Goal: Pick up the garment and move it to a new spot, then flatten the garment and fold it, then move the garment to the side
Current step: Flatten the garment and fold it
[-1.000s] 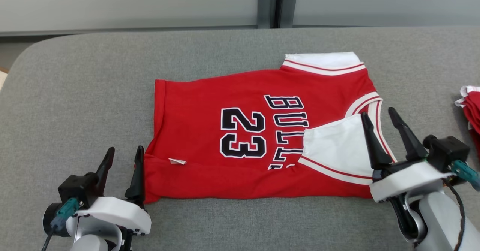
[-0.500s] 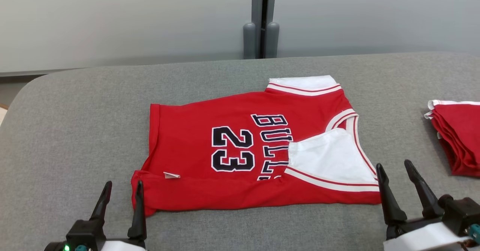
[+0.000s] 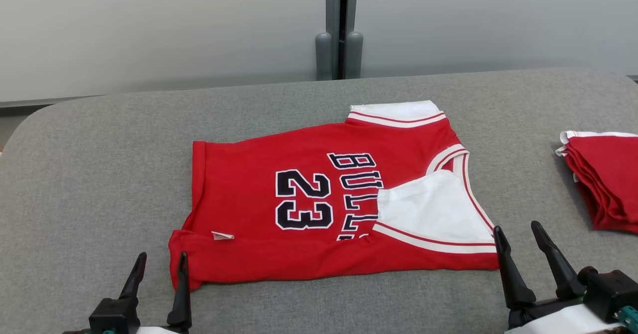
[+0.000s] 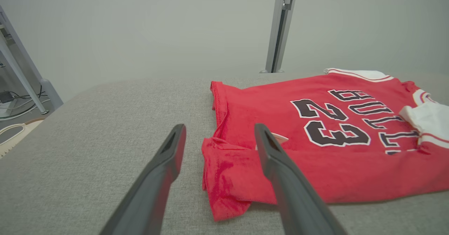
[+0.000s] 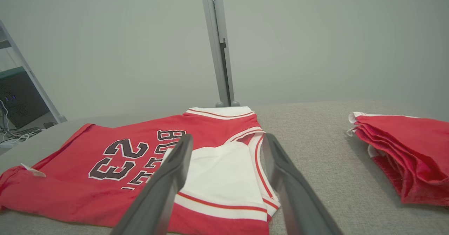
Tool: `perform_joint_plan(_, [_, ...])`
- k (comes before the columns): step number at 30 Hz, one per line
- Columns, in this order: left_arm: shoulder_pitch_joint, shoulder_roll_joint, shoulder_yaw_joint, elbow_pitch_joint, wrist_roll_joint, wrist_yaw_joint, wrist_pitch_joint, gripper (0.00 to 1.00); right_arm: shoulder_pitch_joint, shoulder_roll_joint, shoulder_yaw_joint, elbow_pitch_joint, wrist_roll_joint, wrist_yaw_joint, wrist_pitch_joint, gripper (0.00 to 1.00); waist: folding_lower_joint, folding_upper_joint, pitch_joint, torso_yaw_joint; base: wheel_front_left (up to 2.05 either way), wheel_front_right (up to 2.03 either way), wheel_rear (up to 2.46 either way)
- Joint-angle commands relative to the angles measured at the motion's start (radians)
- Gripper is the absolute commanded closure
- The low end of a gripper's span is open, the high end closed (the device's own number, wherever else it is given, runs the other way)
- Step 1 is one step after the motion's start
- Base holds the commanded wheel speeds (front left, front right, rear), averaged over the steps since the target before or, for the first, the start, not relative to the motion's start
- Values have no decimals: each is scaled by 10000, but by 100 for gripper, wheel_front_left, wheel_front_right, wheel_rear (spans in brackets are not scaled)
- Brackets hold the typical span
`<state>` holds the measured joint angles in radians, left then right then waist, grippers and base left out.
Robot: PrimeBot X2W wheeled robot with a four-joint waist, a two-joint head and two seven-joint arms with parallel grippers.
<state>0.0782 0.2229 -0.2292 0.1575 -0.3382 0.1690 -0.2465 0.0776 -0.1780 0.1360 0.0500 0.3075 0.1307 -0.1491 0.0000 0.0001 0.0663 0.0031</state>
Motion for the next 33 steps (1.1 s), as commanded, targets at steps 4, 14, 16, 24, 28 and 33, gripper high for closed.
perform_joint_plan(4, [-36, 18, -48, 310, -194, -141, 68, 0, -120, -24, 0, 124, 65, -1, 48, 0, 0, -1, 123, -54, 0, 0, 0])
perform_joint_plan(14, [-520, -344, -20, 2082, -1072, -900, 105, 0, -837, 166, 212, 2583, 515, -1, -141, 0, 0, -1, 770, -185, 0, 0, 0])
perform_joint_plan(16, [-687, -364, -8, 2372, -1143, -1007, 77, 0, -1188, 238, 267, 3208, 631, -1, -286, 0, 0, -1, 928, -193, 0, 0, 0])
perform_joint_plan(24, [-1220, -420, 279, 3062, -1236, -1425, -147, 15, -2540, 413, 661, 5236, 1132, -1, -671, 0, 0, -1, 1316, -166, 0, 0, 0])
perform_joint_plan(28, [-1294, -366, 289, 3231, -1163, -1727, -163, 100, -2933, 462, 996, 5963, 1524, -1, -735, 80, 0, -1, 1356, -83, 0, 0, 0])
perform_joint_plan(33, [-1227, -229, 247, 3121, -882, -1799, -186, 100, -3001, 246, 1177, 6067, 1869, -12, -979, 100, 0, -1, 1279, 54, 0, 0, 0])
